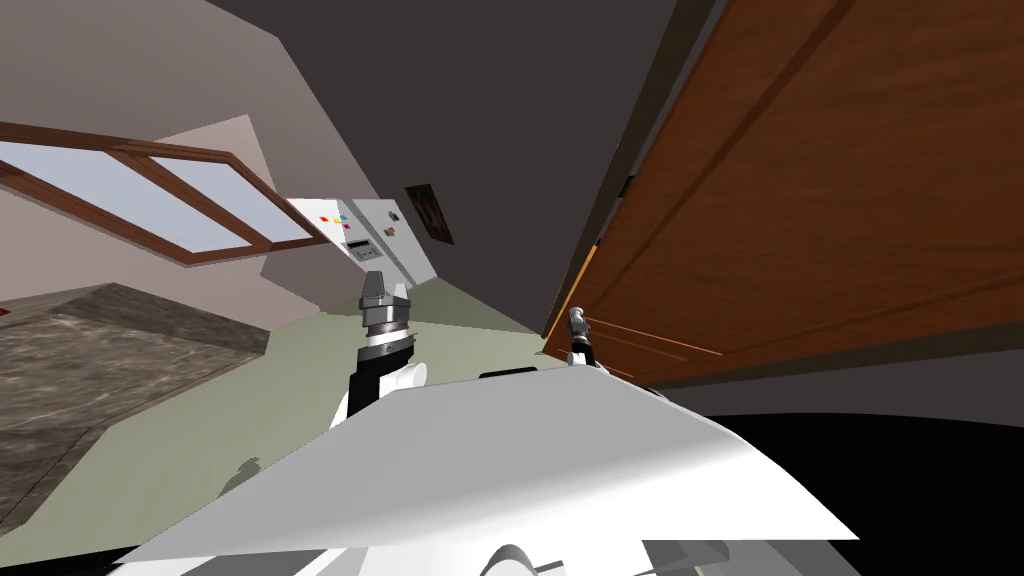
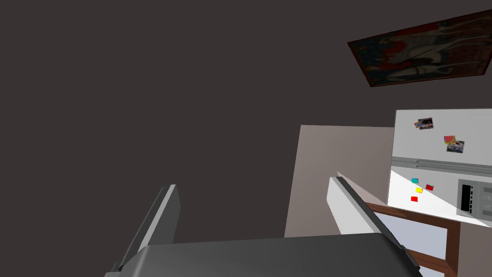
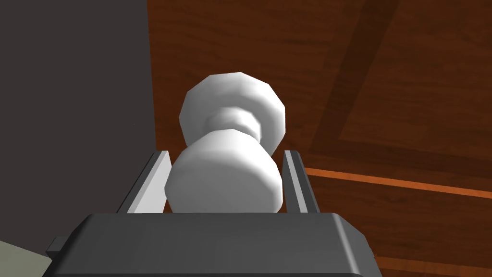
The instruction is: Pull the door open
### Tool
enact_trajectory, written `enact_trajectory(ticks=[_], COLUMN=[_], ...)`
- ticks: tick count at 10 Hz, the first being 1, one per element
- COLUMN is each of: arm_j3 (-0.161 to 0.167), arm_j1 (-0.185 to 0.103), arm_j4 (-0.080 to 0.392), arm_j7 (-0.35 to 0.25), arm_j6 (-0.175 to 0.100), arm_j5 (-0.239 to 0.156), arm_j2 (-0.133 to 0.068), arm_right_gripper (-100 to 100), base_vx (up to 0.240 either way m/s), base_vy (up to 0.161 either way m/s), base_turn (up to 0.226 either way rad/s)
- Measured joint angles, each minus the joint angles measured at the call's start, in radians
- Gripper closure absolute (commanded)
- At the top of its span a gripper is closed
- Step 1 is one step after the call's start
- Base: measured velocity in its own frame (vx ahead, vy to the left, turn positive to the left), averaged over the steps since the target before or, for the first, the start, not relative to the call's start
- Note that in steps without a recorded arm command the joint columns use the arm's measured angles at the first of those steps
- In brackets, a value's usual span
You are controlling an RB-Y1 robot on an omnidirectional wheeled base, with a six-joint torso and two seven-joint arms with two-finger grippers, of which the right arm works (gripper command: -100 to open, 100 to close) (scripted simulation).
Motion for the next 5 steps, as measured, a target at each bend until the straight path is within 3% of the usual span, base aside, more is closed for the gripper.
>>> enact_trajectory(ticks=[5], arm_j3=[0.007], arm_j1=[-0.001], arm_j4=[-0.002], arm_j7=[-0.099], arm_j6=[0.0], arm_j5=[-0.022], arm_j2=[-0.001], arm_right_gripper=[100], base_vx=[-0.025], base_vy=[-0.007], base_turn=[0.035])
